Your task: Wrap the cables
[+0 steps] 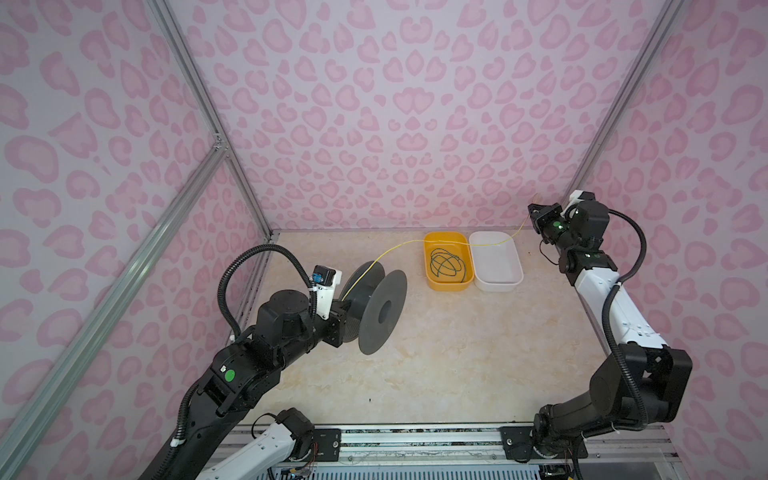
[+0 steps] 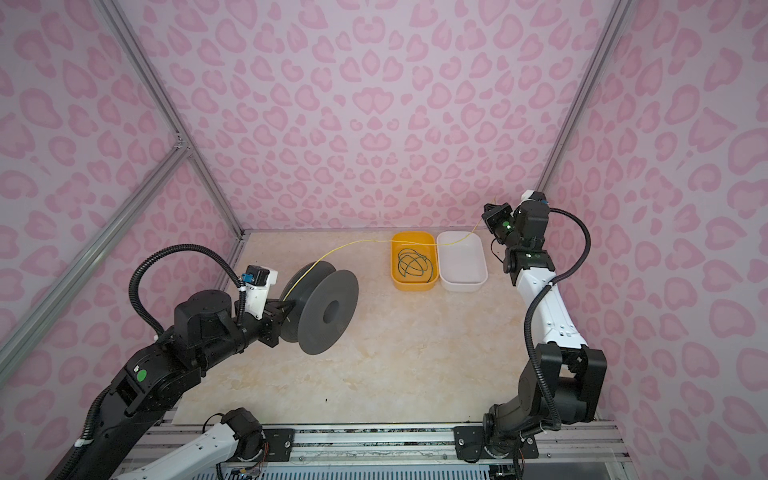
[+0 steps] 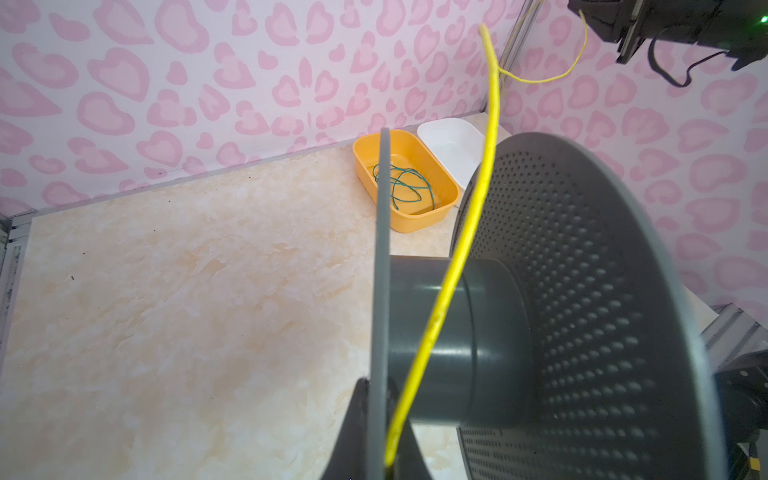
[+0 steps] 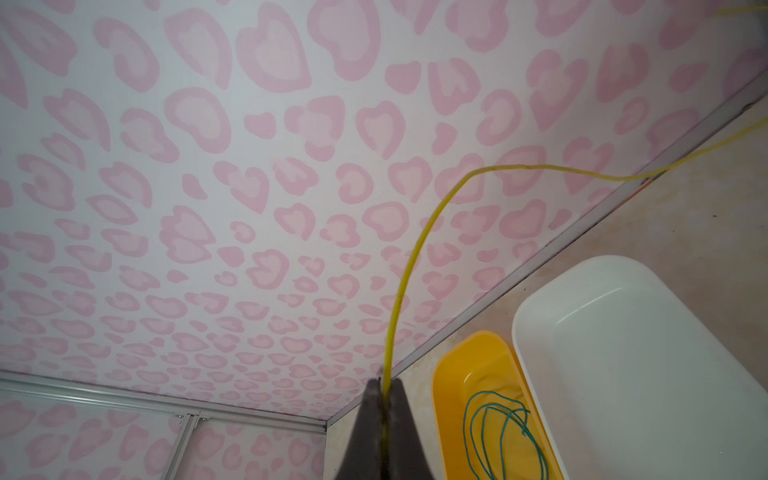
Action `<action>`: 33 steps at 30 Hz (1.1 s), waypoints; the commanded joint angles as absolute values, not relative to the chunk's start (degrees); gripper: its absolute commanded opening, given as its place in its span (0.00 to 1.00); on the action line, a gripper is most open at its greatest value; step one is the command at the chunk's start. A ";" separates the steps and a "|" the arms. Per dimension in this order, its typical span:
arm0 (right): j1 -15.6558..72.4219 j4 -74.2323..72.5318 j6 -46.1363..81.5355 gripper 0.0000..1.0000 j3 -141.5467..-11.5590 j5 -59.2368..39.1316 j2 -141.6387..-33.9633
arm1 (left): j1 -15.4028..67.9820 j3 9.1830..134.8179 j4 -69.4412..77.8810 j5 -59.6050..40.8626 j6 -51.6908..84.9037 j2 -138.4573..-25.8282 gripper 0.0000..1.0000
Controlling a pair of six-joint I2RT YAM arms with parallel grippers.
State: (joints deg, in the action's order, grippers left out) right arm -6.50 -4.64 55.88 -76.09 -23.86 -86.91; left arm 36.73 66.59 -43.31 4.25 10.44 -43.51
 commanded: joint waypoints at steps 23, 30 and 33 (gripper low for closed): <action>6.35 6.87 38.31 0.00 -57.40 -12.96 -69.87 | 23.60 87.80 -18.97 -6.54 25.29 -61.04 0.04; 17.80 12.40 34.90 0.00 -60.25 -6.79 -65.53 | 23.12 87.68 -9.34 -0.18 29.37 -67.46 0.04; 23.31 14.40 33.11 0.00 -63.15 -3.27 -64.79 | 23.12 87.74 -6.06 1.71 30.50 -70.52 0.04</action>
